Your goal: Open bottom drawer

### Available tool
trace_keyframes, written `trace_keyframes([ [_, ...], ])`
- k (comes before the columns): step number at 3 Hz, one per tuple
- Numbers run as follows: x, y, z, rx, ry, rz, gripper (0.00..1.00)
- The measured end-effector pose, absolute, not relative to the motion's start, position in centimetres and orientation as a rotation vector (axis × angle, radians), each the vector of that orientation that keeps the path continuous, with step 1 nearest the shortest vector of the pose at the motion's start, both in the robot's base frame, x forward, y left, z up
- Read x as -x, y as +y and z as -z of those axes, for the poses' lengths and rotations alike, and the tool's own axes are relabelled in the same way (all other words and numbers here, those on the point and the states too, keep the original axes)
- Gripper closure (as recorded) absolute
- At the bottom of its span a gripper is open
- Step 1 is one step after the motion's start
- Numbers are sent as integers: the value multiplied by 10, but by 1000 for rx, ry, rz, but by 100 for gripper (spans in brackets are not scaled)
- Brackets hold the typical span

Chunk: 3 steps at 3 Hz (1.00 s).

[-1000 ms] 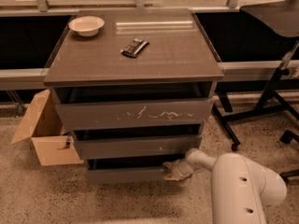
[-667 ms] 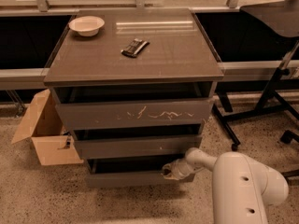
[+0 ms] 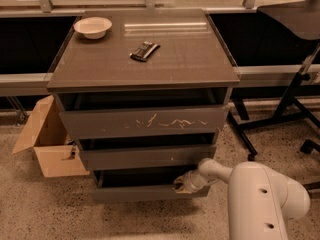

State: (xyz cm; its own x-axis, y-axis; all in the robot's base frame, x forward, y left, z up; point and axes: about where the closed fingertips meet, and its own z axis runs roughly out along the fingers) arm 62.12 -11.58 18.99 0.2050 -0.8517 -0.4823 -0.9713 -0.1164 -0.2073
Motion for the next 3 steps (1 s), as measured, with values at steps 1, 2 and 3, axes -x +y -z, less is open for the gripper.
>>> trace_keyframes([
  [1, -621, -116, -190, 2013, 1689, -335, 57],
  [2, -621, -116, -190, 2013, 1689, -335, 34],
  [3, -621, -116, -190, 2013, 1689, -336, 10],
])
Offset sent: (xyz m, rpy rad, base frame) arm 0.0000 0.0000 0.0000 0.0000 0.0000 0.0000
